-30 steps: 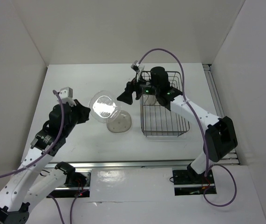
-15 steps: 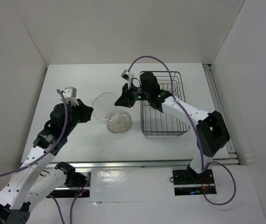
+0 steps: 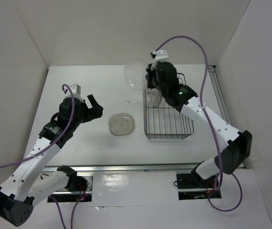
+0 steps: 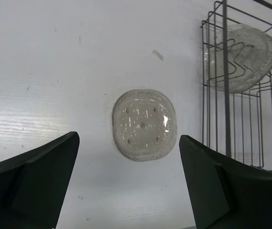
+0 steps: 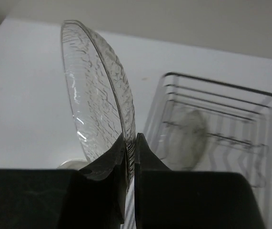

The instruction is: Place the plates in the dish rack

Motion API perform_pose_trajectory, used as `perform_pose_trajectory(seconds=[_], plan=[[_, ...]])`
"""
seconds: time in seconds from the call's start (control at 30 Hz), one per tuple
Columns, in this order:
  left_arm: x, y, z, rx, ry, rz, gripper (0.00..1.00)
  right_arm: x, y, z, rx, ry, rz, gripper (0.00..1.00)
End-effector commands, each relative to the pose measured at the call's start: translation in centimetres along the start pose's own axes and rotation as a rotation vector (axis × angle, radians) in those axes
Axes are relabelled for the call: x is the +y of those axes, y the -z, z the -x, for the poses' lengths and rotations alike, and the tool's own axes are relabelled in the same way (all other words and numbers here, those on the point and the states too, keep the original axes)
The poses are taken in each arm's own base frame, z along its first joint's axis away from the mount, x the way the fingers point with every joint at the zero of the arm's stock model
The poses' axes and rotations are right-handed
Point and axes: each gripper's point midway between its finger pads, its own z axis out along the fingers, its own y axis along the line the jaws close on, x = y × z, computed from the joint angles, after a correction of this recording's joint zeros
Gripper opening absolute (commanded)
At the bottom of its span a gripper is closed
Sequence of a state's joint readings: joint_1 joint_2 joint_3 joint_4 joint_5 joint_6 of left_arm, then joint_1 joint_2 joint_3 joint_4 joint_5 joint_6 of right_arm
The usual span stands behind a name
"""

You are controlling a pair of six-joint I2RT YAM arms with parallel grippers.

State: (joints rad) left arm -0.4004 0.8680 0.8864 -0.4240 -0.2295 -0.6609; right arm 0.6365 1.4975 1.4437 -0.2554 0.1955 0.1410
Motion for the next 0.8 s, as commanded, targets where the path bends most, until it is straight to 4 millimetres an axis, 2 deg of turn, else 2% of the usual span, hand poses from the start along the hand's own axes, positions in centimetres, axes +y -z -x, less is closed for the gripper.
perform_pose_trajectory(seconds=[0.0,0.1,0.2,0.3,0.4,0.5,0.53,0.77], plan=[[0.9,-0.6,0.6,0.025,0.032,0.076,1.00,-11.0,7.3,5.0,-0.121,-0.060,-0.549,0.00],[1.0,-1.6,-0.5,0.095,0.044,0.063,1.00,-16.1,10.7,4.6,-0.116,-0.074,-0.777,0.00],[0.6,-2.0,-0.5,0.109,0.069,0.031,1.00,-19.6,12.1,2.9,-0.065,-0.066,-0.915,0.00],[0.3,-2.0,-0.8,0.121,0.079,0.013,1.00,-21.5,11.8,1.2,-0.018,-0.085,-0.939,0.00],[0.6,-1.8,-1.2,0.122,0.088,0.015,1.00,-21.8,9.8,0.0,0.007,-0.117,-0.880,0.00],[0.3,-1.2,-0.7,0.101,0.091,0.000,1.00,-21.6,7.3,-1.6,0.074,-0.118,-0.854,0.00],[0.8,-1.3,-1.2,0.111,0.098,0.020,1.00,-21.6,6.7,-1.8,0.071,-0.127,-0.854,0.00],[1.1,-0.9,-1.3,0.105,0.106,0.030,1.00,-19.1,2.9,-5.0,0.146,-0.079,-0.801,0.00]])
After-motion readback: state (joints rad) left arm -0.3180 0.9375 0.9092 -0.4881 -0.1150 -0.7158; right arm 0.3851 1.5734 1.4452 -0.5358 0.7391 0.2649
